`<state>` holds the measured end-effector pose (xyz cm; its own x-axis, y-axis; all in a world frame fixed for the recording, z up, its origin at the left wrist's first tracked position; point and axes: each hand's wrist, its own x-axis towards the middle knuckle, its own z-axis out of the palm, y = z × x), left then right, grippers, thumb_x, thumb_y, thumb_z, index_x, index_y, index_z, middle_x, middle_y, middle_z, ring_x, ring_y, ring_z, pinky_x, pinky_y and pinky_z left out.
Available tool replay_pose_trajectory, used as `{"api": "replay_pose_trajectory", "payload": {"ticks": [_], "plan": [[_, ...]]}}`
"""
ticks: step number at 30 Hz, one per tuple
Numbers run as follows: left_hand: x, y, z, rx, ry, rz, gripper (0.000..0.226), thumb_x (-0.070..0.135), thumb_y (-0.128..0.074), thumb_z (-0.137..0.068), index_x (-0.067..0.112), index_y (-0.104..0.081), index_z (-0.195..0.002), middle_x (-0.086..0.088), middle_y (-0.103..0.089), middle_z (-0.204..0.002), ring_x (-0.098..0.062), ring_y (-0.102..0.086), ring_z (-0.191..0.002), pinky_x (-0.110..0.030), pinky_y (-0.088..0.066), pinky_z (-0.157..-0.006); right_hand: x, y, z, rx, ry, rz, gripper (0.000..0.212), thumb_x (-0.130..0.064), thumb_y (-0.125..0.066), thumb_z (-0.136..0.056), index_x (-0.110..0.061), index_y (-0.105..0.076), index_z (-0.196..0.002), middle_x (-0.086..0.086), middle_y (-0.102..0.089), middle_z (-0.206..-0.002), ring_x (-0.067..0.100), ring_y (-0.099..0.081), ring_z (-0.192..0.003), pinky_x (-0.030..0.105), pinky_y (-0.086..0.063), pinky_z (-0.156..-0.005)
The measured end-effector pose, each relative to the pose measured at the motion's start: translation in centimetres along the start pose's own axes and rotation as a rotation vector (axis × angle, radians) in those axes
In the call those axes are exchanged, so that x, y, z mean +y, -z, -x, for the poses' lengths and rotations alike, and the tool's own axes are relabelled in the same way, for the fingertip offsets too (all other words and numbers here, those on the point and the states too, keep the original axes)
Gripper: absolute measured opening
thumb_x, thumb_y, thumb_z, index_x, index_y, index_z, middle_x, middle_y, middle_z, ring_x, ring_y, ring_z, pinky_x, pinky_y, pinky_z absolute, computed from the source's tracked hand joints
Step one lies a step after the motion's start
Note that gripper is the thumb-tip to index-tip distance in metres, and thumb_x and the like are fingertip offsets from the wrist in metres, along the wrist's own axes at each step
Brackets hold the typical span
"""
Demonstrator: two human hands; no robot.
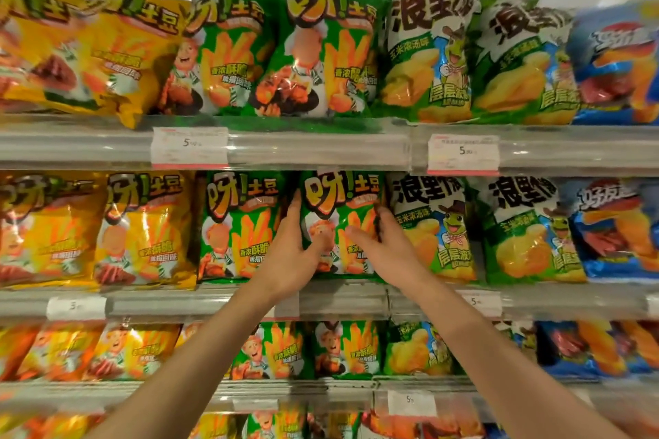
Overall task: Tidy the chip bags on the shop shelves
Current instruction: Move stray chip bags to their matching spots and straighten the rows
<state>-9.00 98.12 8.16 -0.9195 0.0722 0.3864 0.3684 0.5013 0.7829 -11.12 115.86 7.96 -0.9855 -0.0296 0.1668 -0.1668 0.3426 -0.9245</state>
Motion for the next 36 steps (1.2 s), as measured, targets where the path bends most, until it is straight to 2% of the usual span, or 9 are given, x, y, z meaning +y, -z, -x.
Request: {"api": "replay_pose_trajectory", "payload": {"ticks": [5,9,11,13,17,21,26,33,36], "plan": [[-0.4,-0.2,0.8,-0.008,-0.04,-0.114,0.079,0.037,-0.052,-0.102,0.021,0.0,-0.159,0.021,-0.03,-0.136,0.008,-0.024,-0.126,-0.007,-0.021,-0.099,0.6,0.5,0.4,-0.07,-0.026,0.009,0.038,-0.043,-0.068,-0.093,-0.038,-0.049,-0.125,-0.022,-0.065,-0.117,0.006,-0.062,-0.115,0.039,-0.049,-0.107],[-0.3,0.2,0.8,0.002,-0.05,-0.216,0.08,0.042,-0.051,-0.101,0.017,-0.003,-0.16,-0.002,-0.033,-0.156,-0.009,-0.03,-0.14,-0.014,-0.025,-0.101,-0.5,0.9,0.9,-0.062,0.021,0.018,0.043,-0.036,-0.068,-0.095,-0.032,-0.047,-0.132,-0.03,-0.058,-0.105,-0.001,-0.061,-0.107,0.028,-0.049,-0.098],[-0.7,0.7,1.2,0.058,-0.113,-0.316,0.076,0.043,-0.052,-0.1,0.018,-0.012,-0.159,-0.006,-0.028,-0.158,-0.018,-0.029,-0.144,-0.024,-0.028,-0.109,-0.8,1.2,1.2,-0.023,0.098,0.089,0.063,-0.038,-0.067,-0.095,-0.027,-0.034,-0.148,-0.024,-0.057,-0.115,-0.002,-0.058,-0.109,0.03,-0.048,-0.101],[-0.8,1.5,1.7,0.154,-0.236,-0.44,0.065,0.036,-0.057,-0.099,0.016,-0.029,-0.154,-0.009,-0.035,-0.153,-0.023,-0.033,-0.142,-0.032,-0.033,-0.112,-0.9,1.2,1.3,0.084,0.222,0.262,0.074,-0.048,-0.063,-0.094,-0.026,-0.024,-0.154,-0.007,-0.05,-0.141,0.014,-0.053,-0.129,0.038,-0.046,-0.109],[-1.8,3.9,1.3,0.338,-0.41,-0.686,0.044,0.023,-0.061,-0.094,0.007,-0.055,-0.135,-0.016,-0.053,-0.135,-0.033,-0.049,-0.124,-0.044,-0.046,-0.095,-1.5,-0.5,1.6,0.286,0.449,0.735,0.081,-0.058,-0.044,-0.098,-0.017,-0.012,-0.16,0.015,-0.012,-0.168,0.031,-0.013,-0.155,0.05,-0.021,-0.124],[-4.6,6.0,0.5,0.349,-0.312,-0.86,0.046,0.036,-0.047,-0.098,0.012,-0.05,-0.137,-0.017,-0.042,-0.149,-0.036,-0.043,-0.132,-0.049,-0.037,-0.105,-1.8,-4.2,1.0,0.294,0.579,1.051,0.081,-0.063,-0.033,-0.099,-0.018,-0.01,-0.162,0.019,-0.005,-0.169,0.035,-0.004,-0.156,0.062,-0.011,-0.122],[-7.1,6.1,0.2,0.302,-0.295,-0.918,0.059,0.045,-0.034,-0.103,0.018,-0.032,-0.155,-0.013,-0.017,-0.166,-0.028,-0.013,-0.154,-0.051,-0.017,-0.122,-0.7,-5.2,-0.3,0.268,0.598,1.175,0.087,-0.07,-0.029,-0.097,-0.019,-0.003,-0.163,0.017,0.002,-0.169,0.033,-0.001,-0.157,0.067,-0.008,-0.119],[-7.6,5.3,-0.3,0.318,-0.27,-0.899,0.059,0.044,-0.033,-0.102,0.018,-0.031,-0.155,-0.015,-0.013,-0.166,-0.03,-0.011,-0.154,-0.054,-0.014,-0.121,-0.5,-5.7,-0.7,0.247,0.618,1.134,0.085,-0.069,-0.029,-0.098,-0.021,-0.004,-0.163,0.014,0.004,-0.17,0.03,0.003,-0.157,0.063,-0.001,-0.122],[-7.3,5.3,-0.4,0.337,-0.262,-0.874,0.056,0.042,-0.037,-0.1,0.017,-0.038,-0.15,-0.018,-0.024,-0.162,-0.035,-0.023,-0.149,-0.054,-0.016,-0.12,-0.7,-5.1,-0.7,0.198,0.627,1.056,0.078,-0.064,-0.026,-0.101,-0.025,-0.001,-0.163,0.01,0.01,-0.17,0.025,0.011,-0.157,0.061,0.002,-0.123]]}}
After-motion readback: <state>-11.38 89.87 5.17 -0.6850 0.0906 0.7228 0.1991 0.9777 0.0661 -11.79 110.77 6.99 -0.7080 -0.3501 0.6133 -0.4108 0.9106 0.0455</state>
